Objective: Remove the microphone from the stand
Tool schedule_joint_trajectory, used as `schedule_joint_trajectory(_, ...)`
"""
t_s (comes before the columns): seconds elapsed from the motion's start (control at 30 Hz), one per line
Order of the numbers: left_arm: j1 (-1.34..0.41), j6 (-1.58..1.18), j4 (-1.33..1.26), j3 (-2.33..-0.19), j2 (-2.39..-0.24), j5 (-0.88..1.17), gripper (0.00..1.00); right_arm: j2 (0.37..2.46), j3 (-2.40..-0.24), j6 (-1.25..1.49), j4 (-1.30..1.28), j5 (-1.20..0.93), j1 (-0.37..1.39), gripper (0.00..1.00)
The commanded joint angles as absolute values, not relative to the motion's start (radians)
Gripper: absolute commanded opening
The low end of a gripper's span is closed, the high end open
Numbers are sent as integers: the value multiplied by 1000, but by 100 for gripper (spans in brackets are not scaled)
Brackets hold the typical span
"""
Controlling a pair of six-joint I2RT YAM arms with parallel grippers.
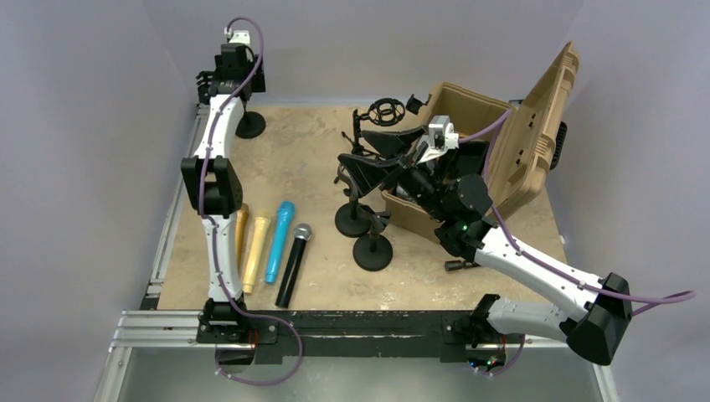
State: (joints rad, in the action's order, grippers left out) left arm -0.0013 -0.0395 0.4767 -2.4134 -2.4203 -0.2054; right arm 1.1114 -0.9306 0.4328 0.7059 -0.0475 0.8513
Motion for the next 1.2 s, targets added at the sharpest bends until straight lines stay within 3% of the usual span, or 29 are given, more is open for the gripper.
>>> schedule_joint_trajectory(0.0,-5,-152,779,-2391,-2508,-123,73,1102,-916,419,762,-59,847,96)
schedule_joint_trajectory(0.17,-5,-102,703,-2348,-2439,-146,75,1106,-911,415,765,-69,845,96)
schedule_joint_trajectory(0.3,-6,-88,749,-2469,-2397,-123,78,1100,-901,416,778,-63,844,96)
schedule_joint_trajectory(0.67,-5,-239,677,-2491,-2075,200,82,1092,-955,389,711,-36,840,97)
schedule_joint_trajectory(0.87,-7,-336,660,-2370,-1874,324,83,1057,-1001,374,594,22,840,97)
schedule_joint_trajectory(1.17,-133,-496,335,-1858,-1453,500,83,921,-996,361,489,107,839,98)
